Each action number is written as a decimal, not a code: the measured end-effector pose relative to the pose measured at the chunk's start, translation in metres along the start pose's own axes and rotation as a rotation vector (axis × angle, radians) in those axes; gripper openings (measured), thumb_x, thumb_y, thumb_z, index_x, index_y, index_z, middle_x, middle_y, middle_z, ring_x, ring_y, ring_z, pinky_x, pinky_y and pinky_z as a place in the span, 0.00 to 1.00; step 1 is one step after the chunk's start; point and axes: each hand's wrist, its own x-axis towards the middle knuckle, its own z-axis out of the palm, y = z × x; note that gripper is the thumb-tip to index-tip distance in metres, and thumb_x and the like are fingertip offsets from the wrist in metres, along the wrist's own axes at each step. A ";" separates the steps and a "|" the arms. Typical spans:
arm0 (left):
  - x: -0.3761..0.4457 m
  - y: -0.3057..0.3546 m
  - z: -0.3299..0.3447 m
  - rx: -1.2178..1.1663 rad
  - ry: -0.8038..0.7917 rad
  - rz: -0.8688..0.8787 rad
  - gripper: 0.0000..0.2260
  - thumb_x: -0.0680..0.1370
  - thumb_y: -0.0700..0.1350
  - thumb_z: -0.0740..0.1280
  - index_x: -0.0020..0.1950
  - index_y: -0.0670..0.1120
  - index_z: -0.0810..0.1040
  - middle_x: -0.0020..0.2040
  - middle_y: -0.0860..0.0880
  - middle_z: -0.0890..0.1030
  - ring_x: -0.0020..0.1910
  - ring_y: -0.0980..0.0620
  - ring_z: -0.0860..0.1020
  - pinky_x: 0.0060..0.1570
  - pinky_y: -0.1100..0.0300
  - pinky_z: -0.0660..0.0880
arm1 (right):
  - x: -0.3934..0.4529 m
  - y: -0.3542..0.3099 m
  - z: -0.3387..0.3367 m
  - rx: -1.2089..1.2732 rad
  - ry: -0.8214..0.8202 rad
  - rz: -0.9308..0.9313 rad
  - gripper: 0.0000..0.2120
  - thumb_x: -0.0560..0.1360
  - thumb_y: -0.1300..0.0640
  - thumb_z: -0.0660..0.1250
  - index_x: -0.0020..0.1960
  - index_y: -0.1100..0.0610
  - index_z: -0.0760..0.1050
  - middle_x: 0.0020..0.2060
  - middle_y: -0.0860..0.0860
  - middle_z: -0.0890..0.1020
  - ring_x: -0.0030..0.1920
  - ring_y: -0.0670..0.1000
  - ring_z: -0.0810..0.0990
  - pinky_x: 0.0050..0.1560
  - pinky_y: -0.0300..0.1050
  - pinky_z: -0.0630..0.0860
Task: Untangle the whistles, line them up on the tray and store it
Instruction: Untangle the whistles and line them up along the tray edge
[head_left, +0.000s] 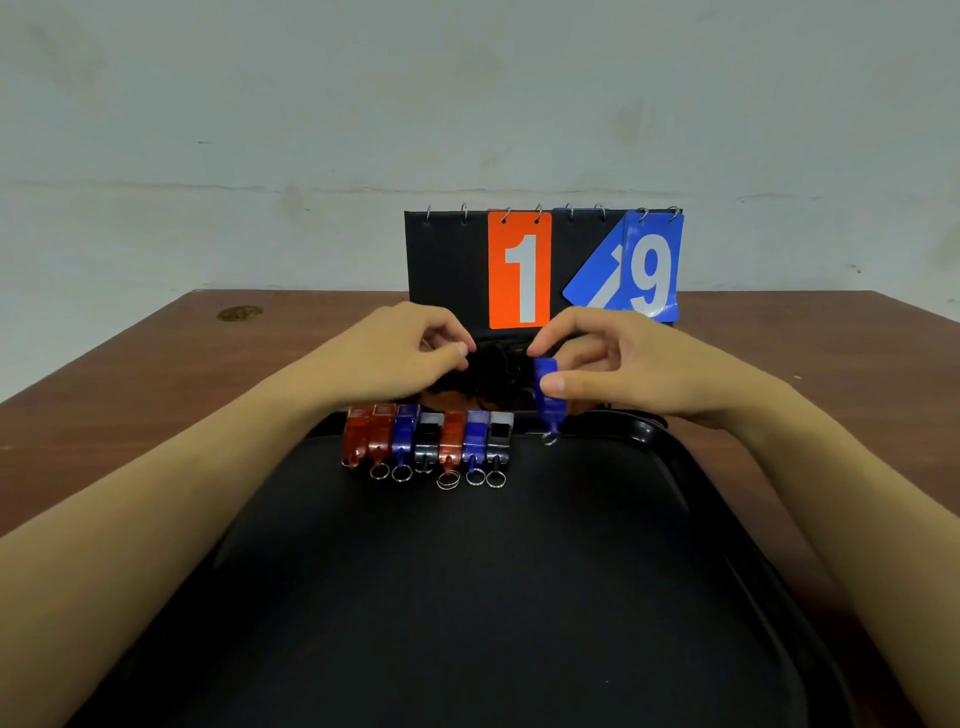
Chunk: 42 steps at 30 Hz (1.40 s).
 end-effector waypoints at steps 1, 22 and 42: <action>0.000 -0.002 -0.002 0.004 0.025 -0.014 0.08 0.83 0.50 0.64 0.60 0.55 0.81 0.49 0.58 0.86 0.47 0.63 0.83 0.46 0.68 0.75 | 0.000 -0.001 0.002 -0.022 -0.028 0.006 0.13 0.75 0.53 0.74 0.57 0.53 0.78 0.43 0.53 0.87 0.44 0.50 0.87 0.51 0.39 0.81; 0.003 -0.018 -0.006 0.137 -0.091 -0.092 0.11 0.84 0.46 0.63 0.63 0.55 0.81 0.55 0.56 0.80 0.54 0.57 0.80 0.47 0.70 0.71 | 0.009 0.004 0.015 -0.145 0.014 0.025 0.10 0.73 0.48 0.75 0.52 0.50 0.83 0.43 0.49 0.88 0.46 0.47 0.87 0.50 0.34 0.81; -0.001 -0.014 -0.004 0.152 -0.125 -0.101 0.13 0.84 0.46 0.62 0.67 0.53 0.79 0.60 0.53 0.82 0.57 0.55 0.80 0.53 0.62 0.72 | 0.014 0.011 0.020 -0.204 0.004 0.019 0.14 0.69 0.44 0.77 0.49 0.51 0.82 0.42 0.48 0.87 0.44 0.47 0.86 0.46 0.38 0.82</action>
